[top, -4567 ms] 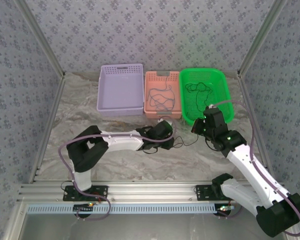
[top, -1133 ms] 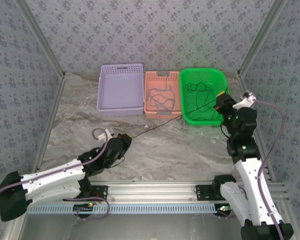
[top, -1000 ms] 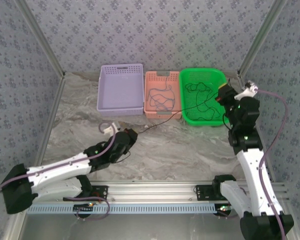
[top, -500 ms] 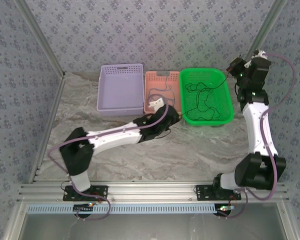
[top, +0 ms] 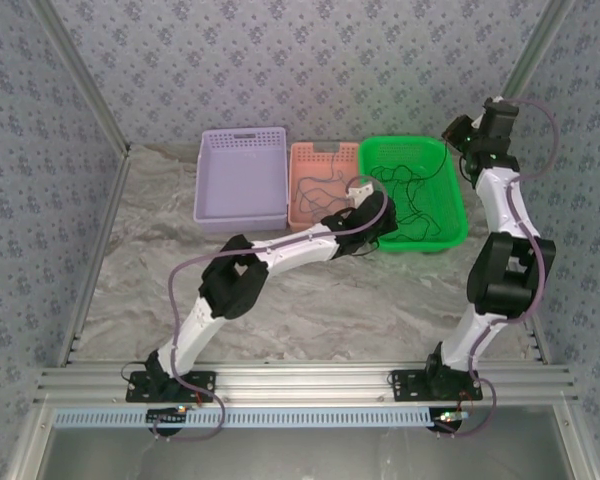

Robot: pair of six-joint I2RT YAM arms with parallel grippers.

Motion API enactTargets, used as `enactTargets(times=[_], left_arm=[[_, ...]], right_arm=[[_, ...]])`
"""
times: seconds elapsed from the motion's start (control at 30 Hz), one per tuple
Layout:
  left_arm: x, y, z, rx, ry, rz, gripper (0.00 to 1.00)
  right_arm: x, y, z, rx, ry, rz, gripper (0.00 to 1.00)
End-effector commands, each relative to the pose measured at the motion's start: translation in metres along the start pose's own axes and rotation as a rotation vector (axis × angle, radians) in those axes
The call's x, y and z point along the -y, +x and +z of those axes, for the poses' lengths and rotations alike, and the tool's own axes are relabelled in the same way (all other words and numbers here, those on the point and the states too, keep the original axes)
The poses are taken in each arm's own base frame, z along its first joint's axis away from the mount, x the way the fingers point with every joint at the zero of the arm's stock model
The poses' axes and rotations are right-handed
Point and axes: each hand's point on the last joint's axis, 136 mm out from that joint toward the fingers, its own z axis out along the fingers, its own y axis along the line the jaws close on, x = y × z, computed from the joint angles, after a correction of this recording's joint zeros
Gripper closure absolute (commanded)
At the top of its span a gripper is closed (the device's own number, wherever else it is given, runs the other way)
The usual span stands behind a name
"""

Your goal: Untangle the cables

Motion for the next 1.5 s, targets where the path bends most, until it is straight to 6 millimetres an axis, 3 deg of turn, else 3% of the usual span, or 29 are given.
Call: enactTargets(times=[0.0,0.07,0.17,0.23,0.37,0.63,0.8,0.97,1.1,1.33,1.47], left_arm=[[0.014,0.001,-0.004,-0.026,0.015,0.053,0.95],[0.016,-0.001,-0.009,-0.013,0.016,0.07,0.78],[0.024,-0.005,-0.021,-0.002,0.008,0.11,0.43],[0.028,-0.008,-0.027,-0.012,-0.001,0.131,0.33],[0.04,-0.017,-0.042,0.0,0.026,0.153,0.31],[0.093,-0.035,-0.062,0.008,0.168,0.162,0.3],[0.099,-0.046,-0.076,0.037,0.154,0.176,0.32],[0.068,-0.077,-0.111,0.135,0.072,0.169,0.32],[0.013,-0.096,-0.134,0.154,-0.021,0.125,0.33],[-0.089,-0.109,-0.189,0.179,-0.187,0.068,0.33],[-0.156,-0.108,-0.227,0.144,-0.329,0.025,0.33]], right_arm=[[-0.018,0.003,0.013,-0.044,-0.056,-0.057,1.0],[-0.016,0.014,0.024,-0.091,-0.054,-0.06,1.0],[-0.008,0.035,0.039,-0.161,-0.029,-0.06,1.0],[-0.001,0.044,0.046,-0.191,-0.005,-0.057,1.0],[0.005,0.054,0.051,-0.202,0.016,-0.065,1.0],[0.008,0.077,0.056,-0.272,0.047,-0.07,1.0],[0.019,0.096,0.062,-0.331,0.094,-0.049,1.0],[0.034,0.113,0.066,-0.377,0.147,-0.028,1.0],[0.039,0.122,0.071,-0.413,0.171,-0.023,1.0],[0.032,0.118,0.063,-0.416,0.198,-0.051,0.63],[0.022,0.105,0.049,-0.386,0.211,-0.077,0.52]])
